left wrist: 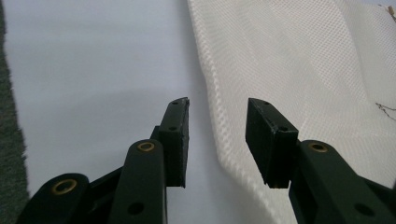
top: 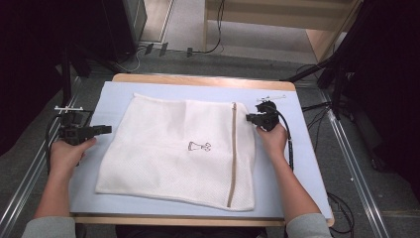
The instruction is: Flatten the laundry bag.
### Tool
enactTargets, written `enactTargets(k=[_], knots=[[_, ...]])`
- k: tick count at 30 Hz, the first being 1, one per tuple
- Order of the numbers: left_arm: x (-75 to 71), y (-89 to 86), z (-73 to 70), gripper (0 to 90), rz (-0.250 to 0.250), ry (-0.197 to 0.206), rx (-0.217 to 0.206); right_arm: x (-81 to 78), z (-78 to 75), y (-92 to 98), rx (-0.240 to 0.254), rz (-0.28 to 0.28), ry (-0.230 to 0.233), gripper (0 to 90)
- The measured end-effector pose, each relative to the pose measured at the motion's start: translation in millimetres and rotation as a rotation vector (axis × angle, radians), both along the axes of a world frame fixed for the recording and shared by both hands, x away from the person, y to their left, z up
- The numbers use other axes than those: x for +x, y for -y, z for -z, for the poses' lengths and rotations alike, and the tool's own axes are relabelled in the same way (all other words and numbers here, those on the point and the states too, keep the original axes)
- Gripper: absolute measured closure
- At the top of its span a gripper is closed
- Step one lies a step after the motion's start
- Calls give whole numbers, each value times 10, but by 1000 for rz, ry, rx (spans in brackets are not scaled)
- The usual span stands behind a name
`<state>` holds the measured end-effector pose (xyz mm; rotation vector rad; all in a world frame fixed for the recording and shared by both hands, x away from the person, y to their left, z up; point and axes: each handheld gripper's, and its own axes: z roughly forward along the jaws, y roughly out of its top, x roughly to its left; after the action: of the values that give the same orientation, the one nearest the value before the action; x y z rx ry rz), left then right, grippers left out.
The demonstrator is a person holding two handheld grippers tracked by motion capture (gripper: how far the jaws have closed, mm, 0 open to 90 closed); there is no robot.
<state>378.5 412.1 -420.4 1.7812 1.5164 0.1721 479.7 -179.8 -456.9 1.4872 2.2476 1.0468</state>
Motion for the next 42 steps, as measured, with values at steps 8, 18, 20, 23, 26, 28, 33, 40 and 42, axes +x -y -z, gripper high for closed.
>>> enactTargets(k=[8,18,20,23,26,28,33,40,42], knots=[[40,268,-49,596,66,9,6,-32,-5,542,-14,134,17,854],[-157,685,-88,587,142,22,20,-177,12,936,103,183,-11,655],[-223,734,-93,576,142,23,27,-244,-31,927,92,167,7,649],[-327,810,-61,530,142,22,43,-364,-83,875,53,129,26,642],[-423,888,-13,514,160,6,70,-468,-95,844,43,99,37,640],[-478,928,14,502,165,-2,63,-541,-107,838,48,79,41,620],[-557,1011,82,478,183,-36,59,-684,-103,872,38,59,42,606],[-485,1055,225,530,181,-110,69,-707,40,916,8,64,-23,607],[-460,1072,260,594,183,-135,71,-689,80,901,15,60,-45,608]])
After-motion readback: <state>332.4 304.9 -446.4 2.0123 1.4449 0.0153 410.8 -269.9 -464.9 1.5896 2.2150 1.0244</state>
